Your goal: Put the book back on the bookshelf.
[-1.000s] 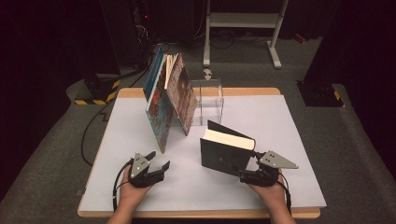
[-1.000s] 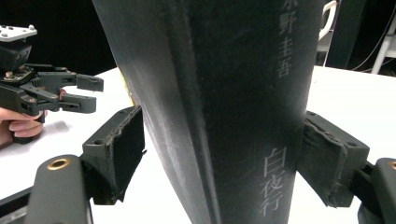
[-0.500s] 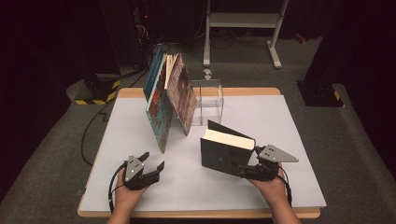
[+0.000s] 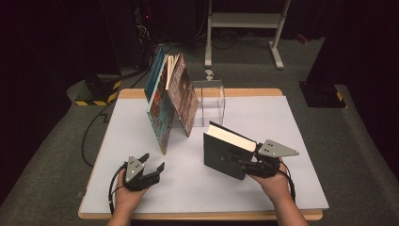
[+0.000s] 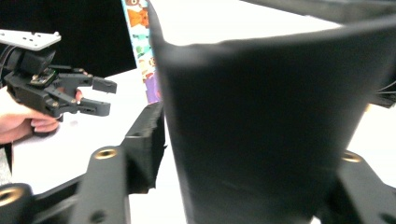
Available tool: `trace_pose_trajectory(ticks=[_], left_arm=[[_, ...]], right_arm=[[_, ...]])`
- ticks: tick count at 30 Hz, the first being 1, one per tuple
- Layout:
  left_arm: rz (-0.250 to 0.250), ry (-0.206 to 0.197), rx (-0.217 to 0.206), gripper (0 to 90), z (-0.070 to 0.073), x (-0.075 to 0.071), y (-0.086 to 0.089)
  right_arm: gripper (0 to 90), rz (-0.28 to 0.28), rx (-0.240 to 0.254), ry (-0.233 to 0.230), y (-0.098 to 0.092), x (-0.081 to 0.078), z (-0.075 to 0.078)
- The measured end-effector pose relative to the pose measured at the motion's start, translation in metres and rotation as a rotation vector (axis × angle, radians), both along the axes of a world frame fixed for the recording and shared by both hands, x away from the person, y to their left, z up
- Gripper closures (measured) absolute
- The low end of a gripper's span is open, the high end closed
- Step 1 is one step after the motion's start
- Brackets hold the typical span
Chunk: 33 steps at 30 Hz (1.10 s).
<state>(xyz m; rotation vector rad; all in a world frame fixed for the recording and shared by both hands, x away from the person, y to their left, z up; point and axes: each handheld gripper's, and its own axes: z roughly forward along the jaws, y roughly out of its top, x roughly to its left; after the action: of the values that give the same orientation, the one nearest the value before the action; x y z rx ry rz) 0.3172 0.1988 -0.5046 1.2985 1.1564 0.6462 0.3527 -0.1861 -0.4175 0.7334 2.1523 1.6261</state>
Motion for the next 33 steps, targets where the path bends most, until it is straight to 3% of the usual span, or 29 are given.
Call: trace_pose_trajectory(ticks=[2, 6, 18, 24, 30, 33], left_arm=[[0.001, -0.005, -0.003, 28.4, 0.001, 0.000, 0.000], [0.002, -0.013, -0.012, 28.4, 0.002, -0.001, 0.000], [-0.005, -0.025, -0.022, 28.2, 0.004, -0.002, 0.002], [-0.012, -0.024, -0.029, 28.2, 0.005, -0.002, 0.004], [-0.020, -0.024, -0.043, 28.1, 0.005, -0.003, 0.002], [-0.029, -0.023, -0.036, 28.1, 0.005, -0.003, 0.002]], right_arm=[[51.8, 0.004, -0.018, -0.015, 0.000, -0.002, 0.000], [53.2, -0.007, -0.042, -0.029, 0.003, -0.005, 0.001], [54.2, -0.128, -0.041, -0.033, 0.021, -0.008, 0.009], [54.2, -0.223, -0.021, -0.039, 0.029, 0.007, 0.019], [54.2, -0.315, -0.051, -0.082, 0.049, 0.028, 0.027], [54.2, -0.338, -0.045, -0.082, 0.056, 0.038, 0.028]])
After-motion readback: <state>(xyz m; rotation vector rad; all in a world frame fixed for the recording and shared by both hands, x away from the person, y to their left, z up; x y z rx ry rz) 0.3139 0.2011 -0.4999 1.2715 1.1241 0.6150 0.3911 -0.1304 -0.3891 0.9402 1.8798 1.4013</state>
